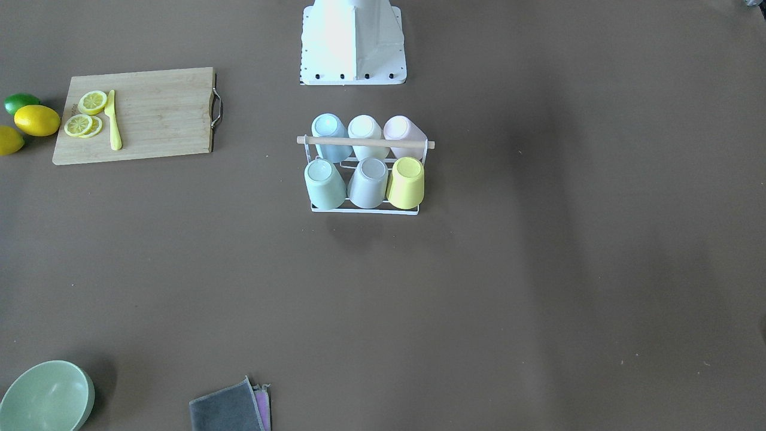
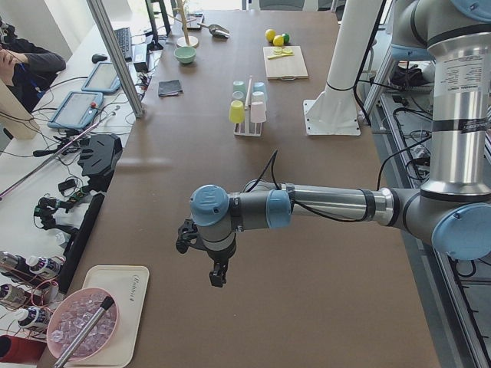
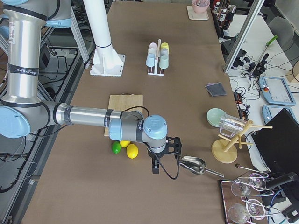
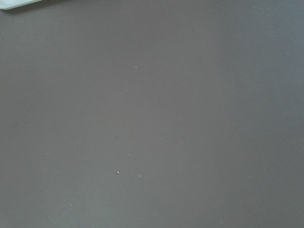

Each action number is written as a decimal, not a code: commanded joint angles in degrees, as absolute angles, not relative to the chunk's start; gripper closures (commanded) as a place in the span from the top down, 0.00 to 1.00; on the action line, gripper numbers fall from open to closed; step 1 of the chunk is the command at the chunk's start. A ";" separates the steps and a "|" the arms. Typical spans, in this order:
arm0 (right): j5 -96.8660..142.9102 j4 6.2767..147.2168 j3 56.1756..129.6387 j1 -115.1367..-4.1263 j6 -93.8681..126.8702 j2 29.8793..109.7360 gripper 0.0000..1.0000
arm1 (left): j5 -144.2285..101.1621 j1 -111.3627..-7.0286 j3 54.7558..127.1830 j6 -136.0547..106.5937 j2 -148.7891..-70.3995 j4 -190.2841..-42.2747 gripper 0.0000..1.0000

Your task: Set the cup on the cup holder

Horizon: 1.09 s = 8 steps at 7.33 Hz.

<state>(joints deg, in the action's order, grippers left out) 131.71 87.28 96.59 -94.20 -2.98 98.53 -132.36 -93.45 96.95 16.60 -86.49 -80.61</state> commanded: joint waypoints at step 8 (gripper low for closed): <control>131.58 87.28 96.16 -94.13 -3.08 98.53 1.00 | -132.80 -93.43 97.12 16.44 -87.19 -80.33 0.98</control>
<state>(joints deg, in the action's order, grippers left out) 131.75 87.28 96.45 -94.21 -3.01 98.56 -132.73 -93.43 96.93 16.44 -87.12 -80.45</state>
